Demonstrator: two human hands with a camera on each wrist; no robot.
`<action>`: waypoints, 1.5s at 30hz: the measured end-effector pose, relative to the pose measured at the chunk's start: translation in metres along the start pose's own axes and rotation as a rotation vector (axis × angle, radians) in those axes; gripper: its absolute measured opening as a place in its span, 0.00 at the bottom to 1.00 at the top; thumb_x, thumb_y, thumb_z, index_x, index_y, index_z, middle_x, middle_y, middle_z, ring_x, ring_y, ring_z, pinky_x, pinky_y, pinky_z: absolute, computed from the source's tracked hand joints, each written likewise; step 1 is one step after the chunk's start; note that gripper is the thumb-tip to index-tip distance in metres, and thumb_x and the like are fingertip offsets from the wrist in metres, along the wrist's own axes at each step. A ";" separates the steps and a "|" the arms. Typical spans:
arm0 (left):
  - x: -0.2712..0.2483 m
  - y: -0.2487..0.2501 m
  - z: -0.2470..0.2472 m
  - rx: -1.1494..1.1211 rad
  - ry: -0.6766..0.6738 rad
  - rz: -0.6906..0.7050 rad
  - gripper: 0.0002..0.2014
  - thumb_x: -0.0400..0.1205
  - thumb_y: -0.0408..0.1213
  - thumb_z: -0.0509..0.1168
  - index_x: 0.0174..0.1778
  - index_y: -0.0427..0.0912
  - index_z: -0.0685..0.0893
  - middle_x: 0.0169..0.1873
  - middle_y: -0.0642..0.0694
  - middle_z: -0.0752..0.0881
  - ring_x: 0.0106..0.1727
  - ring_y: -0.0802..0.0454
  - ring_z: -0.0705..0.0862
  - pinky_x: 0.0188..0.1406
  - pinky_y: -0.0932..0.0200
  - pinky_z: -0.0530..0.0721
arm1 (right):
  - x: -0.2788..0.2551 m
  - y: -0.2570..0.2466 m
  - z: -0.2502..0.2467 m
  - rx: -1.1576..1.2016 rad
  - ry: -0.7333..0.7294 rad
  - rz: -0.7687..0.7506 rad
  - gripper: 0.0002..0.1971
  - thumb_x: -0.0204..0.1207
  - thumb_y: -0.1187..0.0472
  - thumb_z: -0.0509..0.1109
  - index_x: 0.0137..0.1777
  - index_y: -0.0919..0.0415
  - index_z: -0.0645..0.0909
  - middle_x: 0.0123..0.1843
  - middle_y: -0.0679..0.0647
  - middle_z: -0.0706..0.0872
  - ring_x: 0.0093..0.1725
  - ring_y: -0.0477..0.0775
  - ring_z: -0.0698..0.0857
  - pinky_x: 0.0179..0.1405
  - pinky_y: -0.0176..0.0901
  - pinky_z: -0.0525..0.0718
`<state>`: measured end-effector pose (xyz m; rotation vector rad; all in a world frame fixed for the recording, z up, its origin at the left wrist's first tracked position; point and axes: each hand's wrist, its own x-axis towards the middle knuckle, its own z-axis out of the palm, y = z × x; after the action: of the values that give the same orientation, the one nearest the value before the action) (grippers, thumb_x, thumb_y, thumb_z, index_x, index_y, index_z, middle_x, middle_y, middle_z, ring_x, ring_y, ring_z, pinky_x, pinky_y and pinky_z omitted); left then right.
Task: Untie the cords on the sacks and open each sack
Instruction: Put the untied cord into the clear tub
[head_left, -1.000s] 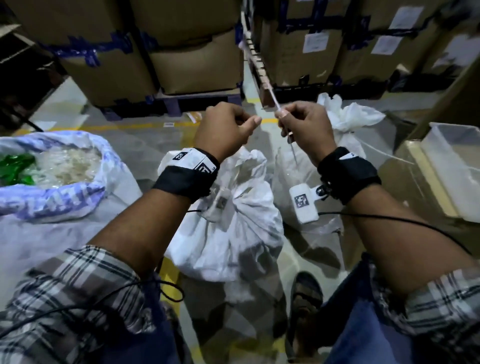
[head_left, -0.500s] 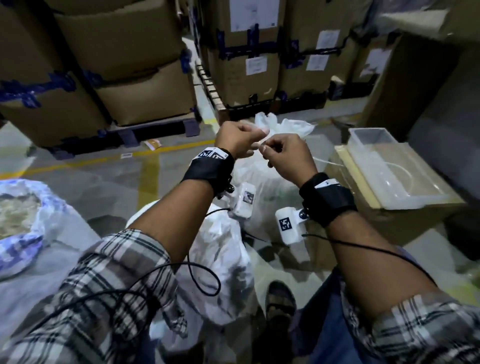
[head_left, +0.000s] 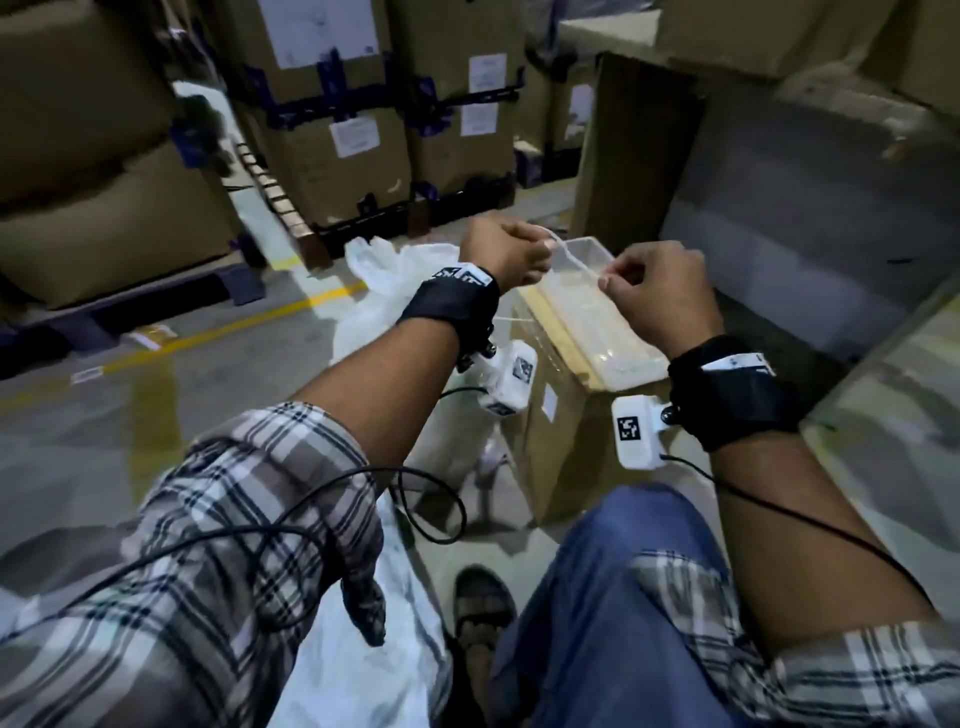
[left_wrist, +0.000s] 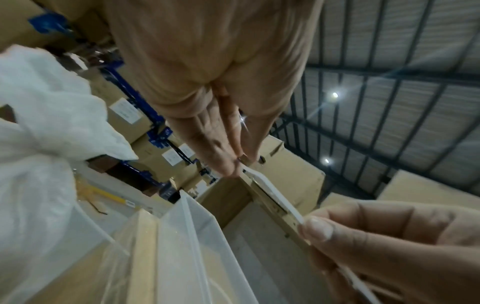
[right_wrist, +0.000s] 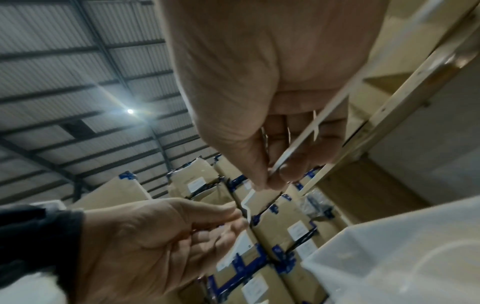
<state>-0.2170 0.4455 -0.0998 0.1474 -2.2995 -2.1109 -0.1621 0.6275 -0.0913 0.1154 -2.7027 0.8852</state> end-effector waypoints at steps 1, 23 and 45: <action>0.005 -0.003 0.016 0.111 -0.028 -0.007 0.08 0.79 0.26 0.74 0.36 0.39 0.86 0.31 0.39 0.85 0.30 0.47 0.83 0.31 0.58 0.84 | 0.003 0.014 -0.009 -0.014 0.012 0.034 0.06 0.78 0.53 0.73 0.49 0.53 0.90 0.49 0.57 0.90 0.60 0.58 0.84 0.62 0.60 0.86; -0.003 -0.068 0.056 0.778 -0.034 0.145 0.34 0.75 0.58 0.76 0.75 0.47 0.80 0.69 0.44 0.84 0.68 0.46 0.84 0.63 0.52 0.82 | 0.064 0.047 0.019 -0.361 -0.027 0.230 0.11 0.71 0.63 0.67 0.52 0.63 0.83 0.59 0.67 0.84 0.53 0.72 0.87 0.52 0.60 0.88; 0.000 -0.074 0.063 0.848 -0.062 0.133 0.40 0.75 0.60 0.75 0.80 0.46 0.73 0.73 0.42 0.82 0.72 0.45 0.82 0.68 0.47 0.83 | 0.074 0.054 0.043 -0.048 -0.406 -0.020 0.04 0.76 0.58 0.79 0.40 0.53 0.89 0.34 0.49 0.92 0.36 0.42 0.91 0.45 0.41 0.87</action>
<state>-0.2174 0.5018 -0.1787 -0.0668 -2.9653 -0.9758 -0.2524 0.6473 -0.1328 0.3462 -3.0856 0.8682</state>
